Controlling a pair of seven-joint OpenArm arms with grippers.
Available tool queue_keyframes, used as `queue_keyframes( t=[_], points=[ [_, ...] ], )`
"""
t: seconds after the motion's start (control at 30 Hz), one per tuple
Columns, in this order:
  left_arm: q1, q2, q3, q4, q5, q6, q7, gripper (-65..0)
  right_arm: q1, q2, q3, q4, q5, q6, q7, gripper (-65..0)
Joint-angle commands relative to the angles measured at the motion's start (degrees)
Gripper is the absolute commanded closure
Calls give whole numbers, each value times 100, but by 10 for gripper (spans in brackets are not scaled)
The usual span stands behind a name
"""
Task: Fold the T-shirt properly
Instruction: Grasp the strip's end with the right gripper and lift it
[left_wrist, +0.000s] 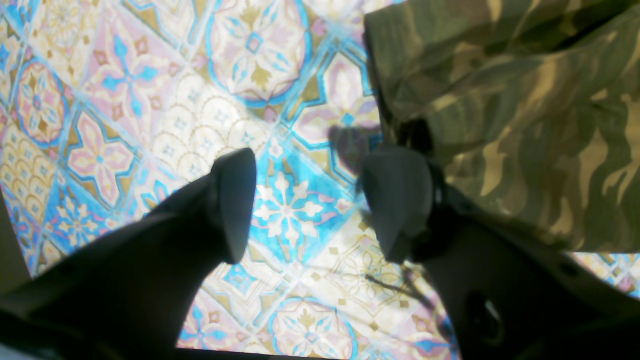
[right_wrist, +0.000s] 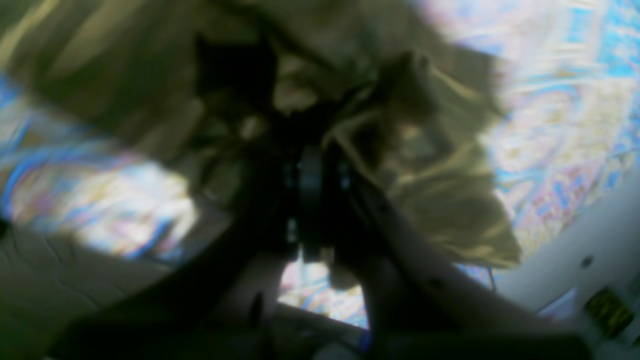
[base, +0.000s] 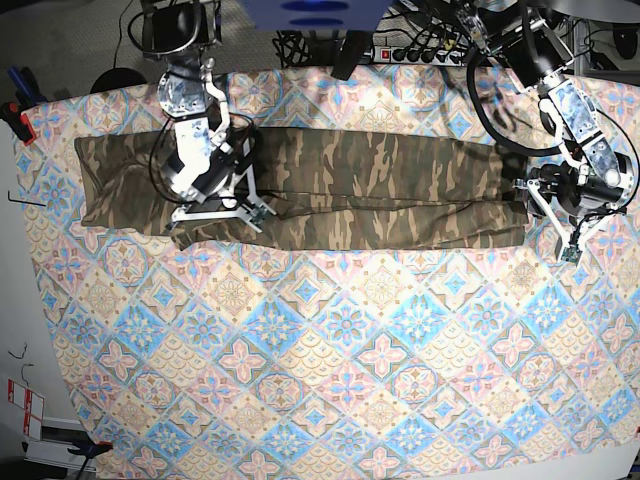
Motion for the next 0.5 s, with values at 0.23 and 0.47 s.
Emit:
queue_keyframes(
  t=[0.23, 0.47],
  points=[
    [-70, -76, -12, 76, 8, 27, -35, -368, 10, 56, -1224, 331, -17, -1, 79, -11],
    [53, -76, -12, 76, -1, 27, -70, -368, 37, 82, -2314, 313, -17, -1, 79, -11]
  ],
)
